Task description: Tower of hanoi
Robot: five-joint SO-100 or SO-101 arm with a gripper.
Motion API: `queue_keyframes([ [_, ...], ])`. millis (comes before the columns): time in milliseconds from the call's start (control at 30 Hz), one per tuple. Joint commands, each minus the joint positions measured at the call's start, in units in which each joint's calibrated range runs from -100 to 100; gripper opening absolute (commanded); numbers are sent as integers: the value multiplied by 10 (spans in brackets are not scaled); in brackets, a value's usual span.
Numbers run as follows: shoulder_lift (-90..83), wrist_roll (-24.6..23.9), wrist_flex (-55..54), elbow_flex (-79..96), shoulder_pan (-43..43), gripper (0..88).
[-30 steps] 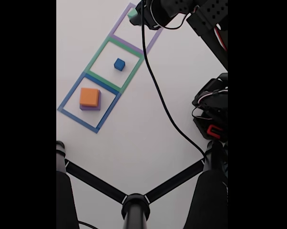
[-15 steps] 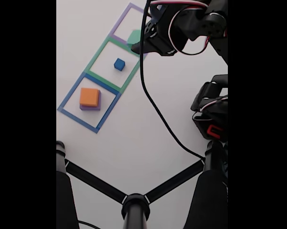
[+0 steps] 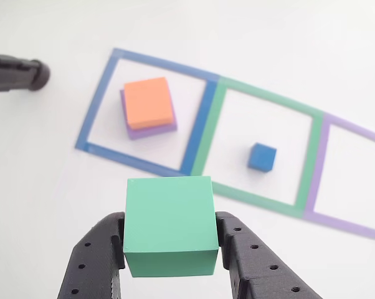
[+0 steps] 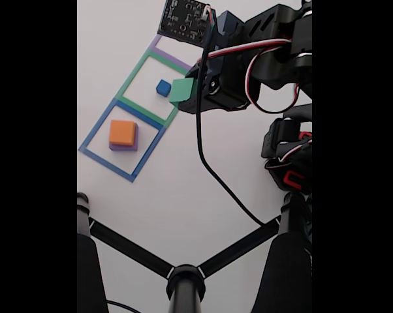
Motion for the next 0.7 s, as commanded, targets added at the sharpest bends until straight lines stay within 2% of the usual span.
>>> queue_keyframes([
  [0,-16,0,-92,88,-18,7],
  [100,-17,0,-196,195,-17,8],
  [367,1,0,-594,477,-27,10],
  [667,125,0,-945,627,-44,15],
])
